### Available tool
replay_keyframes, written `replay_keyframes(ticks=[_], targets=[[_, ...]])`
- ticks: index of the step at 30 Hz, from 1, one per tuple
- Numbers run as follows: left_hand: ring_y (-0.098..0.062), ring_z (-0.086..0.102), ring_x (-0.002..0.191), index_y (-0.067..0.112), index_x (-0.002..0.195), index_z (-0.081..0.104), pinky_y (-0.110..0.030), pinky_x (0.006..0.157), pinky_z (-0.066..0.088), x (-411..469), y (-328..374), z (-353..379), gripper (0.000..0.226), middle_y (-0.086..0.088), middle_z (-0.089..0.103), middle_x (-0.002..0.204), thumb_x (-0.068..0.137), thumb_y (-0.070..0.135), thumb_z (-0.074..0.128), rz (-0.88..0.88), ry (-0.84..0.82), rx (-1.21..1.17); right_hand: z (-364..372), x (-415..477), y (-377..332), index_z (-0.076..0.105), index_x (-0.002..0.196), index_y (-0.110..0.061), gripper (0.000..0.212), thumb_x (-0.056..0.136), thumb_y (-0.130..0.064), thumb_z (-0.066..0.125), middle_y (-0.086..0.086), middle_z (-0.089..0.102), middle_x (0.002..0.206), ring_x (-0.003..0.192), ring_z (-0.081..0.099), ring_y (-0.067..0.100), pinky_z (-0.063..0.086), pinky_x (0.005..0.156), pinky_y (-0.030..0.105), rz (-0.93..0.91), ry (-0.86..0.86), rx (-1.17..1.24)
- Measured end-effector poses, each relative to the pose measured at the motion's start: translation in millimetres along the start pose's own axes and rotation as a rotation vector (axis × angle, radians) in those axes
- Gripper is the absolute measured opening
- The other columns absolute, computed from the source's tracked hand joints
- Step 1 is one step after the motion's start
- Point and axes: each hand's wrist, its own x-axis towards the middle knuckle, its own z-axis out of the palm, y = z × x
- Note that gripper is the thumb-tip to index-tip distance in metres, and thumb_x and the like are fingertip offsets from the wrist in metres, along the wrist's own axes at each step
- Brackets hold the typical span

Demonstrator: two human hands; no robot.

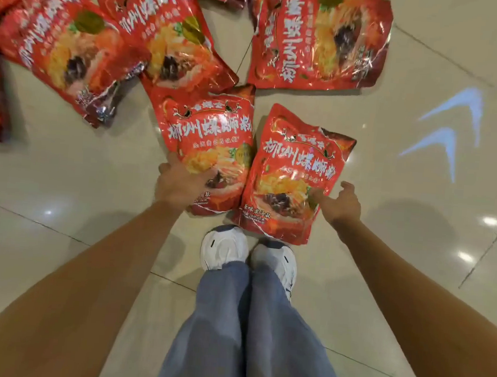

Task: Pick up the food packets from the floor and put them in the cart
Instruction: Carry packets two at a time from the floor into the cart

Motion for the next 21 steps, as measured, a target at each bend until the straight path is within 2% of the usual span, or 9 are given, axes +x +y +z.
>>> replay_keyframes(ticks=[4,8,9,11,13,15,17,19,21], targets=[[-0.034,0.043,0.129,0.019,0.147,0.014,-0.051,0.108,0.036,39.2,-13.3,40.0,0.119,-0.013,0.041,0.141,0.055,0.056,0.079,0.009,0.126,-0.239,38.4,50.6,27.9,0.029,0.139,-0.012,0.082,0.077,-0.04,0.074,0.008,0.052,0.134,0.119,0.055,0.03,0.046,0.096,0.043,0.067,0.017,0.167],[-0.032,0.039,0.13,0.016,0.147,0.017,-0.047,0.109,0.036,59.9,-17.2,57.6,0.123,-0.013,0.036,0.14,0.051,0.049,0.087,-0.086,0.211,-0.274,62.4,81.1,44.4,0.033,0.133,-0.019,0.09,0.064,-0.049,0.081,0.0,0.056,0.126,0.113,0.058,0.022,0.049,0.094,0.043,0.075,0.077,0.261],[-0.031,0.043,0.127,0.015,0.144,0.023,-0.046,0.107,0.038,65.4,-17.6,56.5,0.123,-0.012,0.042,0.138,0.046,0.05,0.089,-0.132,0.186,-0.315,65.7,86.0,46.2,0.035,0.131,-0.019,0.092,0.06,-0.049,0.083,0.0,0.057,0.124,0.111,0.059,0.021,0.05,0.093,0.042,0.092,0.095,0.294],[-0.026,0.06,0.112,0.01,0.13,0.048,-0.043,0.099,0.049,74.1,-19.4,51.2,0.119,-0.007,0.061,0.123,0.029,0.055,0.091,-0.204,0.087,-0.428,68.7,93.7,46.6,0.042,0.128,-0.015,0.089,0.056,-0.042,0.087,0.001,0.061,0.119,0.105,0.062,0.021,0.054,0.086,0.039,0.163,0.077,0.4],[-0.026,0.07,0.091,0.01,0.112,0.066,-0.043,0.086,0.056,77.4,-24.1,47.6,0.108,-0.007,0.072,0.105,0.016,0.053,0.091,-0.221,-0.008,-0.53,65.0,96.2,43.5,0.052,0.123,-0.01,0.073,0.062,-0.028,0.087,0.001,0.065,0.11,0.095,0.065,0.022,0.055,0.071,0.033,0.221,-0.003,0.512],[-0.027,0.072,0.084,0.01,0.106,0.069,-0.044,0.081,0.058,72.6,-24.3,45.9,0.097,-0.007,0.074,0.098,0.019,0.045,0.094,-0.209,-0.043,-0.582,57.5,93.1,38.8,0.057,0.116,-0.009,0.055,0.069,-0.02,0.083,-0.001,0.067,0.1,0.087,0.067,0.021,0.055,0.065,0.032,0.214,-0.095,0.573],[-0.026,0.072,0.084,0.01,0.109,0.067,-0.044,0.08,0.058,60.8,-17.3,39.9,0.093,-0.005,0.073,0.099,0.027,0.043,0.095,-0.184,-0.046,-0.579,47.1,85.3,32.2,0.059,0.109,-0.01,0.041,0.073,-0.015,0.079,-0.001,0.068,0.096,0.082,0.068,0.02,0.057,0.073,0.038,0.166,-0.146,0.595],[-0.024,0.07,0.084,0.01,0.11,0.065,-0.041,0.082,0.057,45.3,-7.9,31.6,0.075,-0.004,0.072,0.099,0.046,0.036,0.093,-0.16,-0.037,-0.522,35.5,72.4,20.3,0.061,0.098,-0.012,0.027,0.076,-0.011,0.076,0.001,0.069,0.096,0.081,0.068,0.02,0.057,0.076,0.041,0.105,-0.178,0.609],[-0.019,0.067,0.081,0.011,0.102,0.062,-0.034,0.082,0.054,26.2,4.4,21.5,0.053,0.001,0.069,0.092,0.059,0.03,0.088,-0.093,-0.03,-0.489,21.8,55.8,4.6,0.064,0.099,-0.008,0.028,0.075,-0.01,0.077,0.009,0.07,0.104,0.088,0.069,0.027,0.056,0.082,0.047,0.065,-0.176,0.576]])
